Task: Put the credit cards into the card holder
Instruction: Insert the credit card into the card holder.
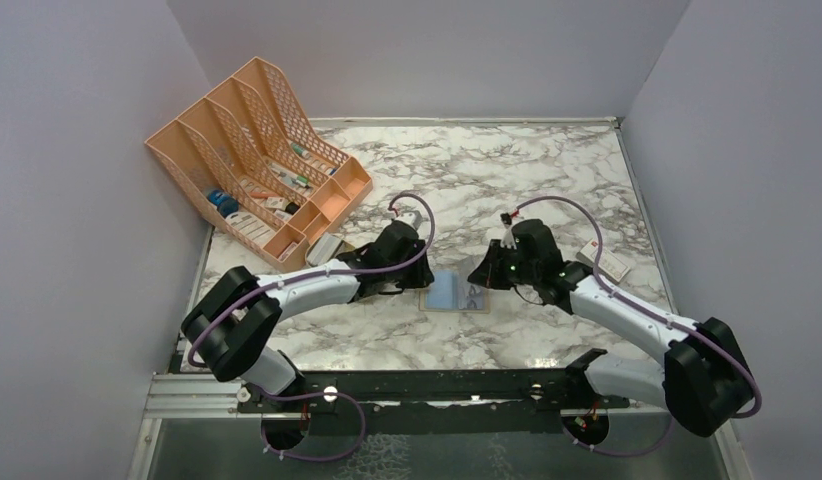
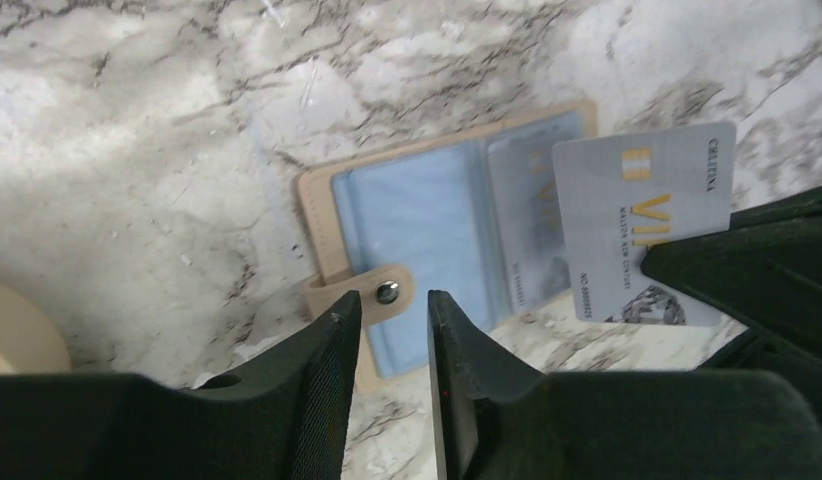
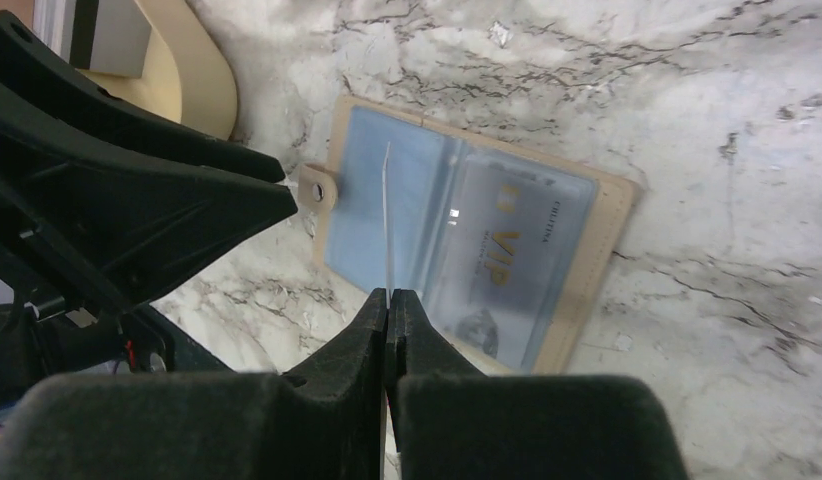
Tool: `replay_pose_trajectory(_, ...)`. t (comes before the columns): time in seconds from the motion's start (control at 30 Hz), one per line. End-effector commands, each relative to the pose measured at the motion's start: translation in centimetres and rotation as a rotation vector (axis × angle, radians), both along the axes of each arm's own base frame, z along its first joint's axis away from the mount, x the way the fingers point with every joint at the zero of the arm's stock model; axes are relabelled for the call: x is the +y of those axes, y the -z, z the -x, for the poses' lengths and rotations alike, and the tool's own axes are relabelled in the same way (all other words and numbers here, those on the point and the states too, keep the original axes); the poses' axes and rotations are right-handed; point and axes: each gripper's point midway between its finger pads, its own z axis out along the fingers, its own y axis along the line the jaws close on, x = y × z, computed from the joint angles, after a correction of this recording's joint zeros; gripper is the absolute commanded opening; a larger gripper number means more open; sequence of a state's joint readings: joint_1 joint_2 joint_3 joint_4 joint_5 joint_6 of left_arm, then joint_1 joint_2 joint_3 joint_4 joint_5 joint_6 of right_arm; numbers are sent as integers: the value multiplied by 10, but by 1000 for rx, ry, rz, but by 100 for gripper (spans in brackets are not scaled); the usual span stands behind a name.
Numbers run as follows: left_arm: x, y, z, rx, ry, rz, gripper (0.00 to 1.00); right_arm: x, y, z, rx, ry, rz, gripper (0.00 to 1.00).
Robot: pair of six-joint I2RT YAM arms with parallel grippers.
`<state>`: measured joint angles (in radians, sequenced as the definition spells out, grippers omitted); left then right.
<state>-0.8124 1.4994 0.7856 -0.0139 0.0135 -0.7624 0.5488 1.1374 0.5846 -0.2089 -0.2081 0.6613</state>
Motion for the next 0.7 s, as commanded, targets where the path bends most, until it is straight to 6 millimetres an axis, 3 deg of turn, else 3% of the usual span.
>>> replay_pose_trajectory(0.0,18,18,13,6,22,-66,27,24,-1,2,-31,-103,-104,1)
replay_pose_trajectory(0.07,18,22,16,16,30,-63,19,27,1,5,-31,-121,-131,1)
replay_pose_trajectory(0.23,19,29,18,23,40,-72,13,24,13,6,-16,-112,-123,1)
replay_pose_trajectory(0.67,22,52,26,68,44,-89,9,14,46,9,80,-67,-150,1)
